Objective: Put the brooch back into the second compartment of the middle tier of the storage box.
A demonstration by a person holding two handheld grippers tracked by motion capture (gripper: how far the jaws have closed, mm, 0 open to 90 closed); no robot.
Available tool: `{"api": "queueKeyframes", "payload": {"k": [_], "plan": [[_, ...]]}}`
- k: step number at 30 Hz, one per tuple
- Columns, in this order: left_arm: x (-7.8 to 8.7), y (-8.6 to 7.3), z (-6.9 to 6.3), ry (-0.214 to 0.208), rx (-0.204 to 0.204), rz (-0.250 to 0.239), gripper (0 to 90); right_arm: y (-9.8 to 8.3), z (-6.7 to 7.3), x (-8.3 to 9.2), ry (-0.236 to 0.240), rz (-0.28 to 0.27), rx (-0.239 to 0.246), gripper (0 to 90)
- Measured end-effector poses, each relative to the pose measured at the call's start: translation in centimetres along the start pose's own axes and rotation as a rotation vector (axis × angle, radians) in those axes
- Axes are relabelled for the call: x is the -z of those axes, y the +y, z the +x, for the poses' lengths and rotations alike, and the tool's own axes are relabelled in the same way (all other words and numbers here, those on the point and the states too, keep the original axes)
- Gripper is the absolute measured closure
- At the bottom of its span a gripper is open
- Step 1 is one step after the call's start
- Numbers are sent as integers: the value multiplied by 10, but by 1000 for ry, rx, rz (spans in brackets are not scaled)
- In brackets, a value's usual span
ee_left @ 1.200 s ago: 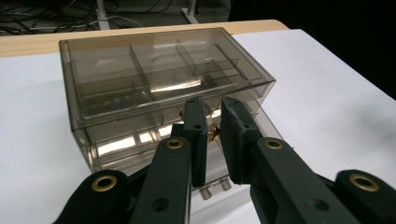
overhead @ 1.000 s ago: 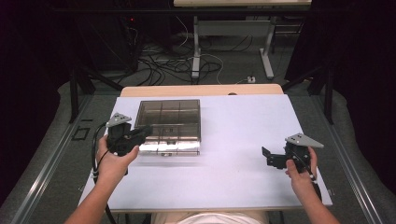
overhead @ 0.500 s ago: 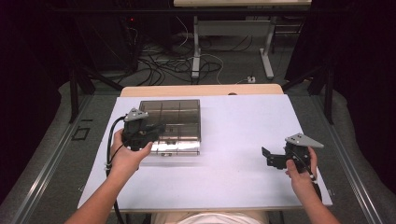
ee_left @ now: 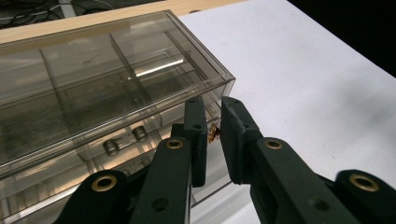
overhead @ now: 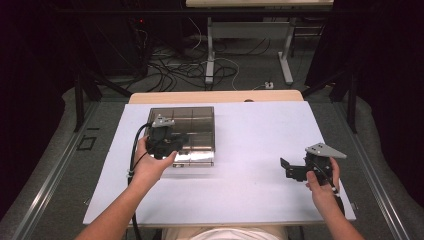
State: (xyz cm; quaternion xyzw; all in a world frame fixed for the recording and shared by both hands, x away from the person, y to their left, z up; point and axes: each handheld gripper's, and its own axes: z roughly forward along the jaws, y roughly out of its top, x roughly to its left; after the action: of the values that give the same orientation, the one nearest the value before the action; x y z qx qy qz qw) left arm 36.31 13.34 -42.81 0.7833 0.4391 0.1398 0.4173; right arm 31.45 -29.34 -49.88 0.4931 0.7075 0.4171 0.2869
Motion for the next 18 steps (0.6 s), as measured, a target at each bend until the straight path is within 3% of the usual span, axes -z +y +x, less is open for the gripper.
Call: {"api": "queueKeyframes", "payload": {"k": [18], "plan": [[-38,-2,-20,-26,-28,72,811,-1,0,-1,9,0,2,0]]}}
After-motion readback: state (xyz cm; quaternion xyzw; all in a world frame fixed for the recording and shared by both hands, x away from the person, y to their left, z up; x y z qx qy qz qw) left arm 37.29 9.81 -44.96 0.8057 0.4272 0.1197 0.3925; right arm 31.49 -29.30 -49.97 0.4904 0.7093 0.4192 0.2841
